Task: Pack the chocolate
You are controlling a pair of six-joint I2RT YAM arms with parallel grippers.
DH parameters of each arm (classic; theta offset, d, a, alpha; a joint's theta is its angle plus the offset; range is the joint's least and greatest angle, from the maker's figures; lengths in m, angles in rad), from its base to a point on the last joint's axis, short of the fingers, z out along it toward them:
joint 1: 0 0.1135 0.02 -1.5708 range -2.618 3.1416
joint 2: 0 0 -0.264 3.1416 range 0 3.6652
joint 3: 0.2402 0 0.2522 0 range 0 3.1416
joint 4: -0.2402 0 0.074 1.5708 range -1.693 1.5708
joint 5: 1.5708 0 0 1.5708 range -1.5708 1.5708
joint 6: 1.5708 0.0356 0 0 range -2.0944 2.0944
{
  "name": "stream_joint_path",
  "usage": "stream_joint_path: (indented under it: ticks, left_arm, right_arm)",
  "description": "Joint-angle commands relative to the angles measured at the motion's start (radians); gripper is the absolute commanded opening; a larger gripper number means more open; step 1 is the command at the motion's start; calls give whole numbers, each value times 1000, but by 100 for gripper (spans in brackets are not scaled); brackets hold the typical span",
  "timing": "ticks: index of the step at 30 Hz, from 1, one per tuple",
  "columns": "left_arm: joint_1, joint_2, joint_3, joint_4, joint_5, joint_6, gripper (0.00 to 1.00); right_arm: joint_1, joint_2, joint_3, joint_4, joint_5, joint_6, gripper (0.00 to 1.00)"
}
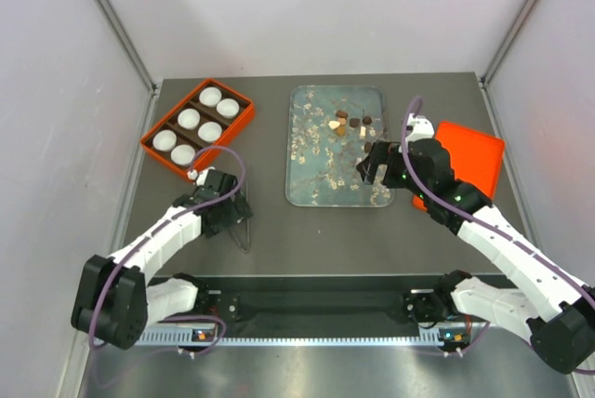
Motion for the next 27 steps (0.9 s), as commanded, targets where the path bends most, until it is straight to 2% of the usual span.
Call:
stream_joint_path:
  ticks: [1, 8, 17, 22, 23, 27]
  left_arm:
    - [3, 42, -3, 92, 40, 24, 92]
    - [-13, 169, 20, 166, 79, 55, 81]
    - [-92, 344, 203, 131, -33, 142, 79]
    - [-95, 380, 252, 97, -116, 169, 89]
    - [-95, 378, 250, 96, -119, 175, 99]
    - [-95, 399, 256, 99, -111, 170, 99]
  right_arm:
    - [13, -20, -4, 34, 21, -15, 100]
    - [13, -26, -9, 34, 28, -17, 100]
    - [13, -39, -20, 43, 28, -21, 100]
    - [13, -45, -26, 43, 18, -35, 100]
    - [13, -49, -27, 44, 11, -40, 100]
    - [13, -105, -87, 133, -64, -78, 100]
